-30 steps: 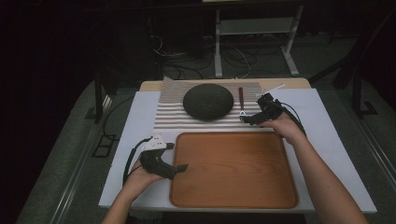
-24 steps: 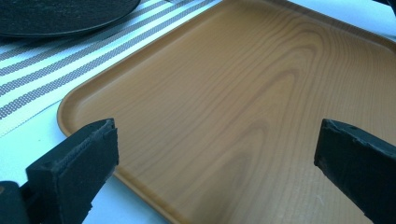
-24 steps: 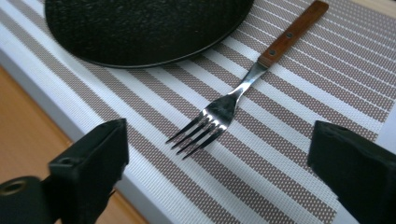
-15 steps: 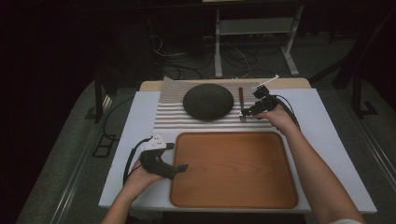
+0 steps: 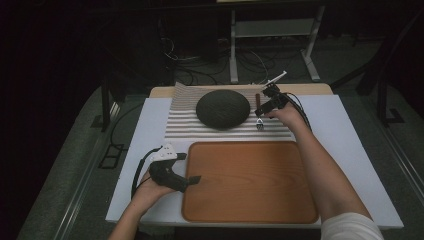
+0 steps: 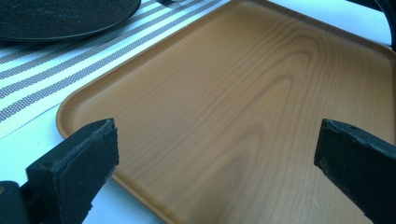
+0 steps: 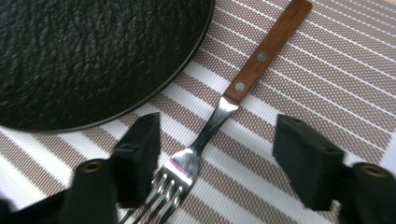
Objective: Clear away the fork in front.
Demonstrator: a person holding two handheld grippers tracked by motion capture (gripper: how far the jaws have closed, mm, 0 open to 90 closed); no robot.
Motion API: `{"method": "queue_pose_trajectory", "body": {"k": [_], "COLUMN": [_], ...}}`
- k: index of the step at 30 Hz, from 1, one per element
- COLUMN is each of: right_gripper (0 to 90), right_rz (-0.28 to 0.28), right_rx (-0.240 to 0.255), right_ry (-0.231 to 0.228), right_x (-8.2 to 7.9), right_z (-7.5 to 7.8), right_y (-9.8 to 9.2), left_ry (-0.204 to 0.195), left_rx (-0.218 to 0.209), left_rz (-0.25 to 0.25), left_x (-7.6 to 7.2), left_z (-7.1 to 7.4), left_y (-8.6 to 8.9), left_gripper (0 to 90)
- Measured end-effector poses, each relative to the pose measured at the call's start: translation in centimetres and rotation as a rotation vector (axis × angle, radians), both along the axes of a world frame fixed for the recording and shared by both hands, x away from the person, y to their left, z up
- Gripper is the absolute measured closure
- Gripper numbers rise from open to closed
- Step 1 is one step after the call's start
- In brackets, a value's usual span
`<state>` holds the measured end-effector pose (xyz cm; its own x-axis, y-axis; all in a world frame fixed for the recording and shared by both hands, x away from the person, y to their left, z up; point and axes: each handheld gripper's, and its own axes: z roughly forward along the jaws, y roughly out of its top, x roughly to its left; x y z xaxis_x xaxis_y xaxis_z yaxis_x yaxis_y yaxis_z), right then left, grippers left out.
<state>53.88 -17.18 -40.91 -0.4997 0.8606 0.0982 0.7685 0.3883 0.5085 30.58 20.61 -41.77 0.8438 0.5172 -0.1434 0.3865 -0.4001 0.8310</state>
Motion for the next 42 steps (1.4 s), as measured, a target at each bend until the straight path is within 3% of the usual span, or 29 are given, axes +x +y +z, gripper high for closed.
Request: {"method": "queue_pose_trajectory", "body": {"k": [8, 18, 28, 42], "right_gripper": [46.0, 51.4, 56.1, 72.5], "right_rz": [-0.043, -0.083, -0.094, -0.097], "right_rx": [-0.059, -0.061, -0.106, -0.135], "right_ry": [0.050, 0.109, 0.145, 0.160], "right_x": [2.4, 4.4, 5.1, 5.2], "right_z": [-0.6, -0.9, -1.5, -1.6], "right_y": [0.6, 1.5, 2.3, 2.0], "left_ry": [0.001, 0.002, 0.002, 0.006], "left_rx": [-0.003, -0.011, -0.013, -0.014], "left_rz": [-0.001, -0.005, -0.006, -0.008], "left_x": [0.0, 0.1, 0.1, 0.1], "left_z": [0.0, -0.1, 0.0, -0.1], "left_y": [0.0, 0.0, 0.1, 0.0], "left_gripper": [0.0, 0.0, 0.0, 0.0]}}
